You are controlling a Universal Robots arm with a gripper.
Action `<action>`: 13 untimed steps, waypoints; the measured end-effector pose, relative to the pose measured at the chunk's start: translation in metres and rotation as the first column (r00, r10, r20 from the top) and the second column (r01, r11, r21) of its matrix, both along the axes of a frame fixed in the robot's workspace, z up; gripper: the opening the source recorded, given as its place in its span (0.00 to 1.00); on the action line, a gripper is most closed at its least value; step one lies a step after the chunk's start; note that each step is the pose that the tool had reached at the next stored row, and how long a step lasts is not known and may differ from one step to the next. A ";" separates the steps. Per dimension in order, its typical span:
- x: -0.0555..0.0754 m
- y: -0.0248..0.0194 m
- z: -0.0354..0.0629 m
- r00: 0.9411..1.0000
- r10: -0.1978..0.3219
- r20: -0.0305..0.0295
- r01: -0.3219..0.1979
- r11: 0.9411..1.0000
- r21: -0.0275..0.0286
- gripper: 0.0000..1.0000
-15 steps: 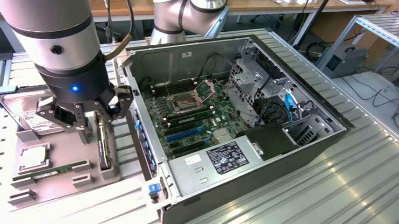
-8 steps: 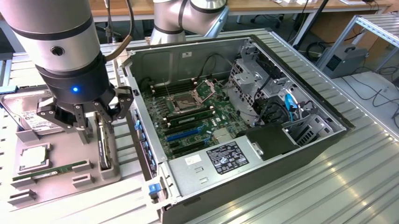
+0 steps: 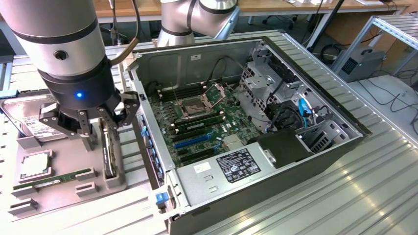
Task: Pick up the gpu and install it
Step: 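Pick up the gpu and move the gpu toward the slot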
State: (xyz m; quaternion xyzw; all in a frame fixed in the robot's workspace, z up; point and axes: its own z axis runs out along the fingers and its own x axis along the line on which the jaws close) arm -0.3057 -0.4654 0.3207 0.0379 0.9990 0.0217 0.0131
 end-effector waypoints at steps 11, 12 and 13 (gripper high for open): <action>0.000 0.0000 -0.0048 1.000 0.000 0.000 0.000 1.000 0.000 0.42; 0.000 0.0003 -0.0051 1.000 0.000 0.000 0.000 1.000 0.000 0.42; 0.000 0.0006 -0.0053 1.000 0.000 0.000 0.000 1.000 0.000 0.42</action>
